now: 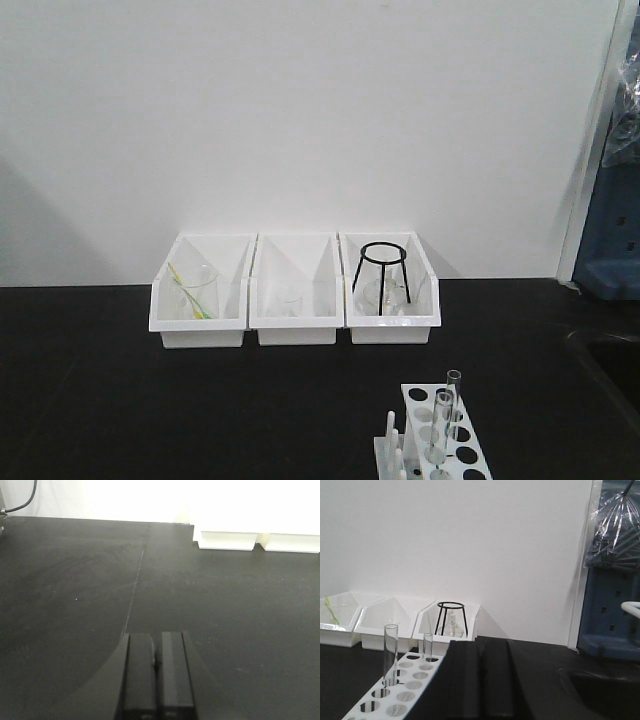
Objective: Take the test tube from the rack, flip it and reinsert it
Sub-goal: 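Move the right gripper toward the clear test tube in the rack, then grasp the clear test tube with the right gripper and lift it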
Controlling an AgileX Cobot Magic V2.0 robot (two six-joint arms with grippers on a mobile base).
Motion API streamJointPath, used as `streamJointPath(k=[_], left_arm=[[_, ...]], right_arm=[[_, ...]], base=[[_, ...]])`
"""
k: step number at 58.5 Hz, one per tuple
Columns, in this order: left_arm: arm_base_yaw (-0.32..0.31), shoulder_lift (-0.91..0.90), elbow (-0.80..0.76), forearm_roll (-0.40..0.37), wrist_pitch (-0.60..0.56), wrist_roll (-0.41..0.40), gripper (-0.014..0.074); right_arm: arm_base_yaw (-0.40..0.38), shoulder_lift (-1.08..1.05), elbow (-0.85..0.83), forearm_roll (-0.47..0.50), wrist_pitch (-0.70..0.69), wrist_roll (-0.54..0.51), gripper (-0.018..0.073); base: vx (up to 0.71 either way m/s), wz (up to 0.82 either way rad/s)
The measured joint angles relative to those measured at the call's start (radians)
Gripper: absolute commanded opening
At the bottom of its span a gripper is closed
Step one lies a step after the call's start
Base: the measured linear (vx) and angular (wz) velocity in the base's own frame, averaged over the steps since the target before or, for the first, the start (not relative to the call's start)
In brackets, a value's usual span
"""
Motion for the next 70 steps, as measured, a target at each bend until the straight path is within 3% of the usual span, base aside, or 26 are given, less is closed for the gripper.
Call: streamJointPath(k=[18, 32, 41, 60, 70], left_arm=[[0.000, 0.000, 0.000, 0.000, 0.000, 0.000, -0.0006], [0.000, 0.000, 0.000, 0.000, 0.000, 0.000, -0.0006], [0.000, 0.000, 0.000, 0.000, 0.000, 0.000, -0.0006], [0.000, 0.000, 0.000, 0.000, 0.000, 0.000, -0.0006], [0.000, 0.000, 0.000, 0.000, 0.000, 0.000, -0.0006]], right_arm=[[0.000, 0.198, -0.202, -0.008, 0.095, 0.000, -0.0003], [0.000, 0.414, -0.232, 0.002, 0.094, 0.000, 0.0040], [0.000, 0.529, -0.232, 0.008, 0.051, 0.000, 0.0123], [0.000, 0.735, -0.232, 0.008, -0.078, 0.000, 0.0393], [0.004, 0.844, -0.232, -0.005, -0.159, 0.001, 0.0463]], base=[[0.00, 0.00], [0.00, 0.00], [0.00, 0.00], [0.00, 0.00], [0.00, 0.00]])
